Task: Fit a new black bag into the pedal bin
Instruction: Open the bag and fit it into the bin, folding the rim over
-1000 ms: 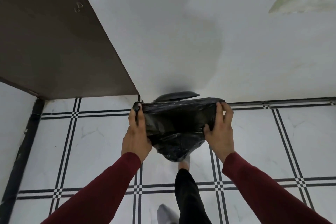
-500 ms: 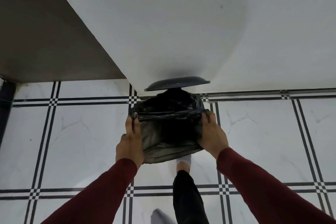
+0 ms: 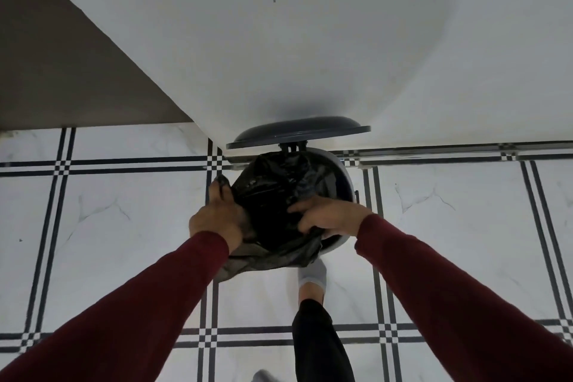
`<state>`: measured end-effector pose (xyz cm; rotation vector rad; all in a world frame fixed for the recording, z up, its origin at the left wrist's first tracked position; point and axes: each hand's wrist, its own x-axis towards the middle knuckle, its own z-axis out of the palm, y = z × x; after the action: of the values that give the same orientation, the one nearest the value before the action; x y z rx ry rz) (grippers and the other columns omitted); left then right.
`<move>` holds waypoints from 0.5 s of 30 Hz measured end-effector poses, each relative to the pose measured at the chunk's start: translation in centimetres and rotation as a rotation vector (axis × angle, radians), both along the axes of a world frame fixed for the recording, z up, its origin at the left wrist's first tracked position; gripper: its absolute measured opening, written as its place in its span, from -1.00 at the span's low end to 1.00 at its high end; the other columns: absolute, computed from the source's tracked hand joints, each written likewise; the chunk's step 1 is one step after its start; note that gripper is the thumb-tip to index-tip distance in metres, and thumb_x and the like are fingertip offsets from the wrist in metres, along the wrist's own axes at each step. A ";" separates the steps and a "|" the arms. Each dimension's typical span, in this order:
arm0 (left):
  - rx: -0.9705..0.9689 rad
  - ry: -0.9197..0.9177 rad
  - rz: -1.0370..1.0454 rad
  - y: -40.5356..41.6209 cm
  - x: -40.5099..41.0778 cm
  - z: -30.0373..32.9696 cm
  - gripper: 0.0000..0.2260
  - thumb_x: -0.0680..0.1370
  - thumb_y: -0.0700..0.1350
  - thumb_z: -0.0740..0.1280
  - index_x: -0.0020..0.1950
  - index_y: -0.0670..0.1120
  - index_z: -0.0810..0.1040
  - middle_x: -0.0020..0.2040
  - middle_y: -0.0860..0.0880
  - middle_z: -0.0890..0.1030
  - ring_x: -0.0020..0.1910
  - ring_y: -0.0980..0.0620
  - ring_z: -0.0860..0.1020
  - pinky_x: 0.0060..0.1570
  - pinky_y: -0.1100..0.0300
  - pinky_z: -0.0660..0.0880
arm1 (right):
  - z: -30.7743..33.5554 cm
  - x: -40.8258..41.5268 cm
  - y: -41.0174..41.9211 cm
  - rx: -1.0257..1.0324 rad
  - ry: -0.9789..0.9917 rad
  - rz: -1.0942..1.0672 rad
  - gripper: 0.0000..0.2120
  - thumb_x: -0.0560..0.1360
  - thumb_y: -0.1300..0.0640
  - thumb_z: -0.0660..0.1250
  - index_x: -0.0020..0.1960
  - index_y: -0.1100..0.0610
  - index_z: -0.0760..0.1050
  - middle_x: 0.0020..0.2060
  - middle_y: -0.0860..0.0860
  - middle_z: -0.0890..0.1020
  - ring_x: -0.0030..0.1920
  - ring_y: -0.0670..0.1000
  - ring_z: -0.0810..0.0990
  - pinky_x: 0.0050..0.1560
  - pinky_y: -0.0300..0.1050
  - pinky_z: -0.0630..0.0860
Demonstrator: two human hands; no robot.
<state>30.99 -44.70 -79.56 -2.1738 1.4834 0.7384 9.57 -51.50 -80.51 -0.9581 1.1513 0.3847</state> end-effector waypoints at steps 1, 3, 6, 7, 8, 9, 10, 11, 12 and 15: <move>0.027 0.045 -0.031 -0.4 0.1 -0.5 -0.11 0.48 -0.20 0.38 0.67 -0.09 -0.08 0.64 -0.06 -0.10 0.20 -0.23 0.60 0.16 -0.02 0.55 | -0.9 0.1 -0.5 0.031 -0.005 -0.027 -0.56 0.46 0.36 0.28 0.28 0.08 0.58 0.10 0.09 0.66 0.07 0.04 0.63 0.07 -0.07 0.60; 0.037 0.184 -0.115 -1.3 -0.3 -1.6 -0.04 0.43 -0.18 0.44 0.68 -0.03 -0.10 0.64 -0.06 -0.08 0.23 -0.24 0.59 0.22 -0.05 0.56 | -2.7 -0.5 -1.8 -0.146 0.110 -0.078 -0.67 0.43 0.34 0.28 0.17 0.22 0.59 0.00 0.17 0.64 -0.09 0.09 0.64 -0.03 0.06 0.58; -0.025 0.379 -0.127 -3.0 -1.9 -3.7 0.06 0.39 -0.22 0.48 0.68 0.06 -0.14 0.65 0.02 -0.10 0.29 -0.23 0.55 0.27 -0.02 0.54 | -4.6 -3.2 -4.0 -0.722 0.478 0.008 -0.47 0.41 0.25 0.32 0.39 0.19 0.45 0.34 0.21 0.50 0.18 0.25 0.61 0.18 0.10 0.54; -0.044 0.445 -0.098 -3.5 -2.5 -4.3 0.11 0.36 -0.25 0.51 0.68 0.08 -0.15 0.65 0.07 -0.10 0.35 -0.20 0.52 0.30 -0.01 0.53 | -5.0 -4.0 -4.1 -0.802 0.508 0.062 -0.39 0.41 0.24 0.33 0.46 0.17 0.36 0.42 0.17 0.40 0.24 0.28 0.58 0.23 0.09 0.53; -0.043 0.495 -0.073 -4.0 -3.0 -4.8 0.15 0.32 -0.26 0.53 0.68 0.10 -0.16 0.65 0.10 -0.11 0.42 -0.17 0.46 0.33 0.00 0.51 | -5.4 -4.5 -4.1 -0.818 0.502 0.136 -0.34 0.41 0.23 0.34 0.50 0.16 0.31 0.47 0.15 0.33 0.25 0.29 0.57 0.24 0.08 0.53; -0.022 0.513 -0.062 -4.4 -3.5 -5.5 0.19 0.29 -0.26 0.56 0.68 0.09 -0.17 0.66 0.10 -0.11 0.47 -0.16 0.40 0.35 0.00 0.50 | -5.8 -4.8 -3.9 -0.786 0.483 0.235 -0.31 0.40 0.22 0.34 0.51 0.15 0.28 0.50 0.13 0.27 0.24 0.30 0.58 0.24 0.08 0.55; 0.018 0.489 -0.068 -4.6 -3.7 -6.0 0.22 0.27 -0.25 0.57 0.68 0.08 -0.17 0.66 0.07 -0.11 0.50 -0.16 0.37 0.35 0.00 0.50 | -6.1 -4.8 -3.5 -0.730 0.468 0.327 -0.30 0.40 0.22 0.34 0.52 0.13 0.27 0.53 0.11 0.19 0.21 0.31 0.59 0.22 0.06 0.56; 0.076 0.433 -0.085 -4.7 -3.7 -6.6 0.21 0.26 -0.25 0.58 0.69 0.05 -0.15 0.66 0.03 -0.08 0.49 -0.18 0.38 0.33 -0.02 0.51 | -6.3 -4.6 -3.3 -0.687 0.468 0.402 -0.30 0.39 0.22 0.34 0.52 0.12 0.26 0.56 0.10 0.10 0.18 0.32 0.60 0.19 0.04 0.56; 0.146 0.365 -0.111 -4.8 -3.5 -7.0 0.18 0.25 -0.24 0.58 0.69 0.01 -0.09 0.65 -0.03 -0.02 0.45 -0.21 0.41 0.31 -0.04 0.53 | -6.4 -4.2 -3.1 -0.671 0.480 0.459 -0.30 0.40 0.22 0.34 0.52 0.11 0.27 0.56 0.09 0.04 0.15 0.32 0.62 0.15 0.01 0.57; 0.307 0.218 -0.200 -4.9 -2.4 -7.6 -0.03 0.25 -0.24 0.58 0.59 -0.08 0.22 0.54 -0.08 0.23 0.31 -0.23 0.53 0.19 -0.06 0.59 | -6.4 -2.5 -2.9 -0.733 0.487 0.586 -0.38 0.40 0.22 0.38 0.45 0.16 0.36 0.44 0.07 0.33 0.16 0.27 0.62 0.11 0.04 0.59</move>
<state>28.60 -49.57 -87.19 -1.7346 1.5461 1.0790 7.12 -54.43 -86.93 -1.9378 1.4755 0.7140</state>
